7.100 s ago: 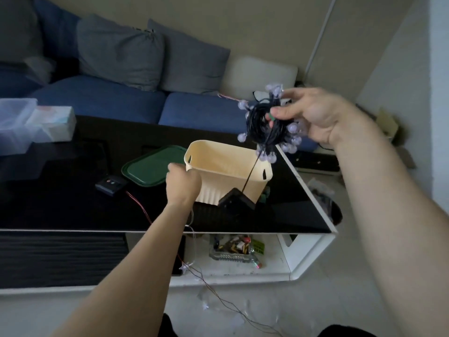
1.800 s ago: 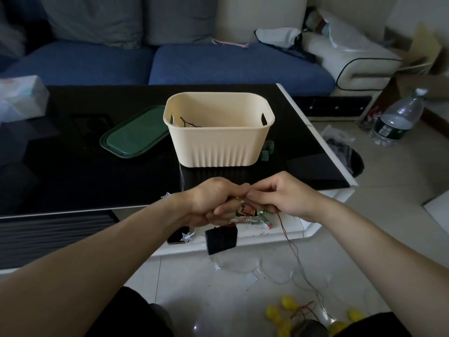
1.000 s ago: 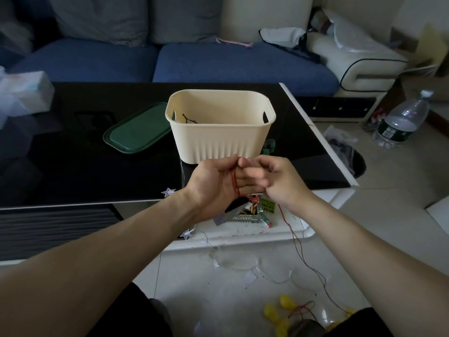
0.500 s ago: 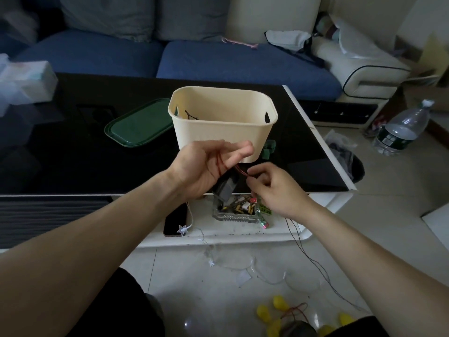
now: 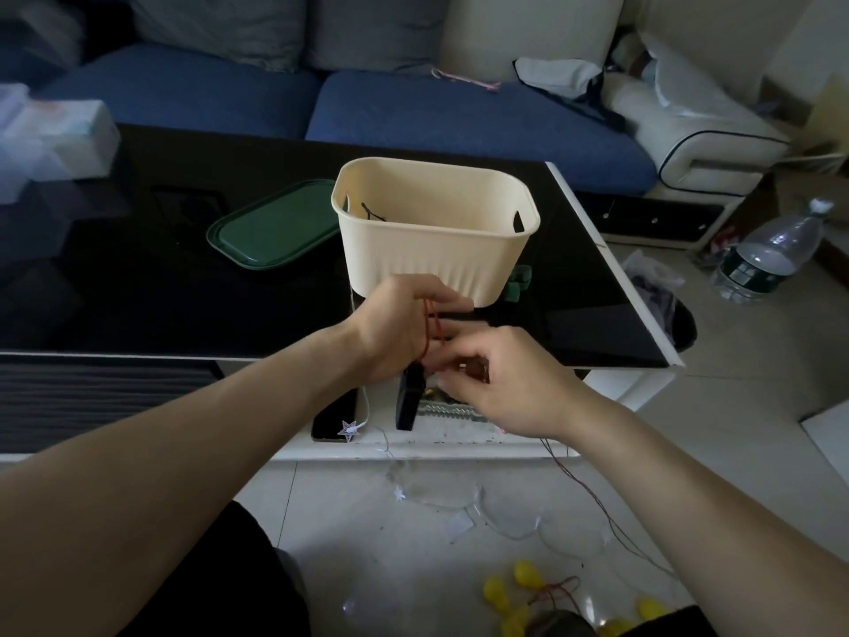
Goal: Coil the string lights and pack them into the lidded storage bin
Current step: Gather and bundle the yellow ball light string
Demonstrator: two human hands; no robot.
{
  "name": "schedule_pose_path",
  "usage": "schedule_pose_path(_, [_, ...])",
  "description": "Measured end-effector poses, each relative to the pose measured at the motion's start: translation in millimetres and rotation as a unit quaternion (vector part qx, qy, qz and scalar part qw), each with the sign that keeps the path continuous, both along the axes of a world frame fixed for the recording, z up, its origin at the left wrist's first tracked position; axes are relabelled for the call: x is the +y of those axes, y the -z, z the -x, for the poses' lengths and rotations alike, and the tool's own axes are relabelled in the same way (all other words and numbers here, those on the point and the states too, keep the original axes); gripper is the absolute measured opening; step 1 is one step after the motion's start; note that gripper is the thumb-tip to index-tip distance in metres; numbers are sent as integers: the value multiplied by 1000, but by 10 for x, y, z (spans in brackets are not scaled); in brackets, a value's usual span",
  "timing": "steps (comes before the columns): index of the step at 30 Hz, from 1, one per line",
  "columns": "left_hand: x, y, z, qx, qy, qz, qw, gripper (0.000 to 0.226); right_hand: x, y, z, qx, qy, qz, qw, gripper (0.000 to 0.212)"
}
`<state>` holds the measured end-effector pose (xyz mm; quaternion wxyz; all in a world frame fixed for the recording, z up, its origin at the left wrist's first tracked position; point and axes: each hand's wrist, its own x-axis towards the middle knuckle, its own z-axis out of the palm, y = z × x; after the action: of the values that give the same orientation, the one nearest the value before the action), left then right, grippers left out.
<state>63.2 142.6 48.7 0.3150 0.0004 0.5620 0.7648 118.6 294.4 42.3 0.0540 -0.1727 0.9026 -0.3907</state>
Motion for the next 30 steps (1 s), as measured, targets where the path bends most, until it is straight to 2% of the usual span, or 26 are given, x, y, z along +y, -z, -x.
schedule_pose_path(2, [-11, 24, -13, 10, 82, 34, 996, 52, 10, -8, 5, 20, 21, 26, 999, 14])
schedule_pose_path(4, [-24, 57, -26, 25, 156, 51, 986, 43, 46, -17, 22, 39, 47, 44, 997, 10])
schedule_pose_path(7, [-52, 66, -37, 30, 218, 71, 973, 46, 104, 1, 76, 39, 88, 46, 994, 16])
schedule_pose_path(10, [-58, 67, -29, 38, 234, 95, 967, 52, 143, 22, 126, -8, 93, -8, 996, 20])
schedule_pose_path(14, [-22, 104, -62, 41, 254, 102, 961, 55, 89, 42, 119, -75, 58, 17, 995, 7])
schedule_pose_path(18, [-8, 176, -60, 10, 253, 86, 964, 54, 6, 109, 116, -96, 77, 4, 992, 8])
schedule_pose_path(20, [-15, 161, -43, 1, 245, 61, 968, 49, -29, 130, 109, -113, 101, 40, 988, 8])
schedule_pose_path(24, [-36, 111, -22, -28, 187, 36, 981, 42, -118, 133, 99, -175, 126, 173, 961, 11])
schedule_pose_path(27, [-42, 132, -43, -37, 181, 10, 983, 39, -149, 130, 122, -181, 119, 175, 960, 12])
schedule_pose_path(30, [-87, 172, -34, -46, 202, -8, 978, 48, -113, 98, 147, -181, 112, 164, 963, 11])
